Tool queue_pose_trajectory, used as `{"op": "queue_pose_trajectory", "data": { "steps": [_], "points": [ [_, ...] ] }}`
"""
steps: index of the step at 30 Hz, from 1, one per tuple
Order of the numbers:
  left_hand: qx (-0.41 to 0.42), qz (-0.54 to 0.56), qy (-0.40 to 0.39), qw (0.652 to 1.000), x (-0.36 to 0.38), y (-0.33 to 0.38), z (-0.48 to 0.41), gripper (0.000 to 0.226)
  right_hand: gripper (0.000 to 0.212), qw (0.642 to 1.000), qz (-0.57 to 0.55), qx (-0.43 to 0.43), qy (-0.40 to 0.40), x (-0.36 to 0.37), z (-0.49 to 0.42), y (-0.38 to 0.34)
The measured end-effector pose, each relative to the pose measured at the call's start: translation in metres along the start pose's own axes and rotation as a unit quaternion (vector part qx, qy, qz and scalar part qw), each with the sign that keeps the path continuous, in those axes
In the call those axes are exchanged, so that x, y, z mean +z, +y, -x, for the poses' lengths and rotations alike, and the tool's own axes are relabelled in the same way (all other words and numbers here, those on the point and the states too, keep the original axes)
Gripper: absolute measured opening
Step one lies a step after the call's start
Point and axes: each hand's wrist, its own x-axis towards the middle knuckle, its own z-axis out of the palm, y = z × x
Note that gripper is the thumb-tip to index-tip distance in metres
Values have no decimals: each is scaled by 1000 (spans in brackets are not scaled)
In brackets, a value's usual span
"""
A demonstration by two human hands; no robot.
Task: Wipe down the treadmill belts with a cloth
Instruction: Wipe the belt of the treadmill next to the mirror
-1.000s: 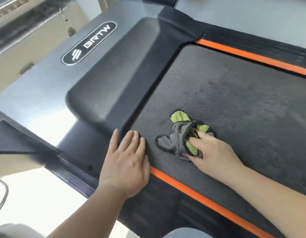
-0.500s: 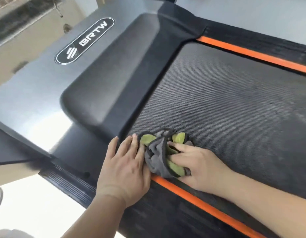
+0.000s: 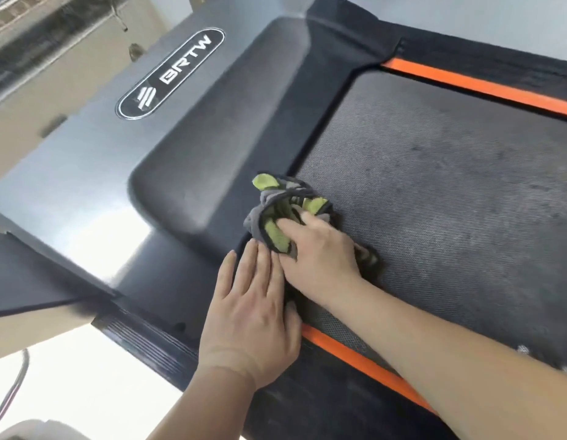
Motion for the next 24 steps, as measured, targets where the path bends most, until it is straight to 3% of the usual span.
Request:
{"op": "queue_pose_trajectory", "data": {
  "steps": [3, 5, 7, 10, 13, 15, 17, 19, 22, 24],
  "points": [
    [1, 5, 1, 1000, -1, 0, 1, 79, 31, 989, 29, -96, -110, -36, -23, 52],
    [-7, 3, -10, 1000, 0, -1, 0, 79, 25, 990, 90, -23, -107, -55, -48, 85],
    [-7, -1, -22, 1000, 1, 0, 1, 76, 25, 992, 73, 97, -35, -68, -68, 104],
    [-5, 1, -36, 999, 1, -2, 0, 71, 31, 987, 78, 139, 6, -49, -61, 86],
    [-2, 1, -39, 999, -1, -2, 0, 65, 26, 998, 51, -17, -31, -32, -6, 50],
    [6, 6, -33, 999, -2, -2, 0, 60, 26, 979, 29, -160, -127, -44, 26, 55],
    [14, 4, -33, 999, -3, -2, 0, 58, 28, 957, 35, -219, -187, -67, 16, 80],
    [12, 3, -34, 999, -3, -2, 1, 58, 31, 964, 80, -180, -177, -78, -9, 102],
    [-1, 16, -40, 999, -5, -1, 0, 60, 33, 996, 74, 40, -42, -69, -36, 109],
    [-6, 23, -36, 999, -6, -1, -1, 60, 28, 985, 68, 156, 43, -42, -33, 83]
  ]
}}
